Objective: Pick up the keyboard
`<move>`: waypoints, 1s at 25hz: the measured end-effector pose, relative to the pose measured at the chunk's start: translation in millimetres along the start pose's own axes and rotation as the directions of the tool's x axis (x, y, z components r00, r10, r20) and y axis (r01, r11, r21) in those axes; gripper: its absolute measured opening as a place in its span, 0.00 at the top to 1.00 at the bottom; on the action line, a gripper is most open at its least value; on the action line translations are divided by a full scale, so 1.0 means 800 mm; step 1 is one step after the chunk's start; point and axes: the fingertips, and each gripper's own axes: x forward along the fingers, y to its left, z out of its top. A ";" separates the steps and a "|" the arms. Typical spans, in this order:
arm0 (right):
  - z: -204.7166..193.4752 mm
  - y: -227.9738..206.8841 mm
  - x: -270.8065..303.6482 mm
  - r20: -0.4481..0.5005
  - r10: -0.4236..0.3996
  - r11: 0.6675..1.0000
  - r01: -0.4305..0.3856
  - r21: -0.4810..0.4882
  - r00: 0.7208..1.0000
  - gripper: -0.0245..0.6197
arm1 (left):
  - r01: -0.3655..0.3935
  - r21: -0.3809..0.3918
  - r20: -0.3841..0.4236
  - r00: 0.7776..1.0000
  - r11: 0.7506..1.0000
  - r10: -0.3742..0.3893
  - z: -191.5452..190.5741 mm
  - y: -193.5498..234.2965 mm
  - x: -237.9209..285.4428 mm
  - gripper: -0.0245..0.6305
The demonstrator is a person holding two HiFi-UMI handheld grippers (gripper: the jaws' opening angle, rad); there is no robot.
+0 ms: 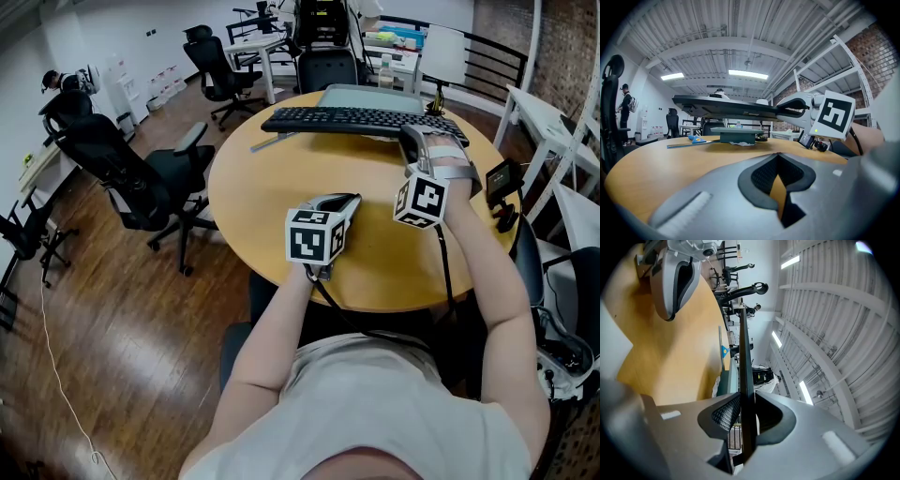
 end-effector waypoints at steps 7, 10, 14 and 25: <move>0.005 -0.002 0.000 0.007 -0.012 1.000 0.012 -0.011 1.000 0.82 | 0.000 0.000 0.000 1.000 1.000 0.000 0.001 0.000 0.000 0.96; 0.005 -0.001 -0.001 0.010 -0.010 1.000 0.010 -0.010 1.000 0.82 | 0.000 0.000 -0.001 1.000 1.000 0.000 0.001 0.000 0.000 0.96; 0.007 -0.001 -0.002 0.017 -0.008 1.000 0.008 -0.006 1.000 0.82 | 0.000 0.000 0.000 1.000 1.000 0.000 0.001 -0.002 0.001 0.96; 0.010 0.000 -0.002 0.022 -0.008 1.000 0.008 -0.004 1.000 0.82 | -0.001 -0.001 0.001 1.000 1.000 0.001 0.001 -0.001 0.000 0.96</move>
